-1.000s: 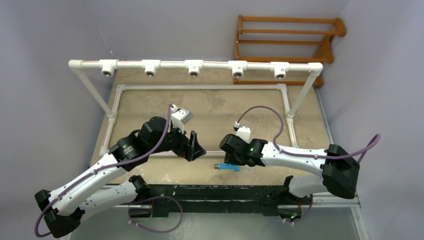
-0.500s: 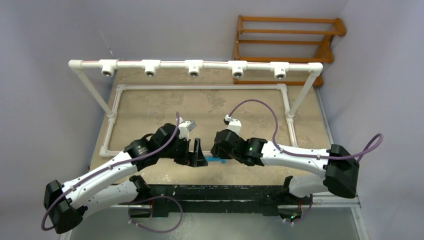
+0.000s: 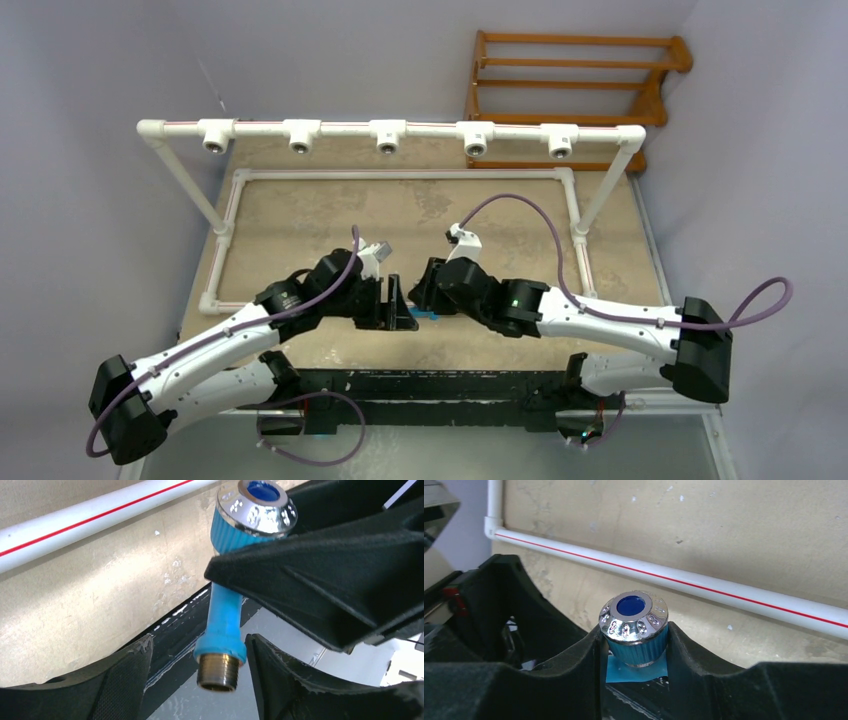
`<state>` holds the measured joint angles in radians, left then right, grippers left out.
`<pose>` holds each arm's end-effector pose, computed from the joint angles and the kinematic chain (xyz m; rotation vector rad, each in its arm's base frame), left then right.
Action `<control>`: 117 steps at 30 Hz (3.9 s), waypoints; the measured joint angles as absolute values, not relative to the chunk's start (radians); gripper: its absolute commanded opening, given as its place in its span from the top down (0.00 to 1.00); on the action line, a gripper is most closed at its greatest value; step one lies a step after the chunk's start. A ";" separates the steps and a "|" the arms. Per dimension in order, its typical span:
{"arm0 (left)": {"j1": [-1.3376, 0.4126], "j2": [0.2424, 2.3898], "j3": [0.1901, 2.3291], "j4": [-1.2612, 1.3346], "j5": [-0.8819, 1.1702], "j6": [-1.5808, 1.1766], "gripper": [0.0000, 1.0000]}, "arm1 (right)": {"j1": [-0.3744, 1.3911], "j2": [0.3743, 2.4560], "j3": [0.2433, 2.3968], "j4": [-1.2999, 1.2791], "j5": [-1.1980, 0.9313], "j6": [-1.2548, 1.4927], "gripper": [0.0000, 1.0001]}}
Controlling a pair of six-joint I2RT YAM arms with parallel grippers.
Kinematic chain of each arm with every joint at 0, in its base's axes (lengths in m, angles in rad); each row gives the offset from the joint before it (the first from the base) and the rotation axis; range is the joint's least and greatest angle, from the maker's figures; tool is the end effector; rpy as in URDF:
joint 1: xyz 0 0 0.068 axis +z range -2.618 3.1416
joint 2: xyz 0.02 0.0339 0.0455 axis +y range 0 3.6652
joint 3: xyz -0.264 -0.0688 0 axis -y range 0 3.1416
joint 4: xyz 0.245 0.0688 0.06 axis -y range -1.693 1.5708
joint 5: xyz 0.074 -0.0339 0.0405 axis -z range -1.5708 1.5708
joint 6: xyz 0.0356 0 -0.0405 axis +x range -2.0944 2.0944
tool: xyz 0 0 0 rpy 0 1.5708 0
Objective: Install the water faucets
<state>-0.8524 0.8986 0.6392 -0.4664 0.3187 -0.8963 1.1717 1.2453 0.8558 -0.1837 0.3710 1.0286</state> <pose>0.1156 -0.1492 0.2437 0.1302 2.5925 -1.1598 0.1188 0.2484 0.2680 0.0679 2.2381 0.8920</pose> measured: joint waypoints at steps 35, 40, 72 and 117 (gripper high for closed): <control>-0.852 0.806 0.585 -0.369 0.336 -0.950 1.00 | 1.230 1.237 0.835 -0.139 0.354 1.072 0.63; -0.852 0.797 0.560 -0.345 0.353 -0.950 1.00 | 1.232 1.232 0.824 -0.136 0.352 1.084 0.42; -0.740 0.708 0.411 0.290 0.796 -1.092 1.00 | 1.233 0.550 0.657 -0.171 0.046 0.846 0.27; -0.686 0.697 0.396 0.628 0.987 -1.274 1.00 | 1.233 0.768 0.730 0.089 -0.160 0.725 0.59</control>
<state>-0.6865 0.6971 0.3958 0.6277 0.9871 -1.2736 1.2331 0.7681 0.7303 0.0891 -0.1596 0.7246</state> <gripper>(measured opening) 0.289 0.448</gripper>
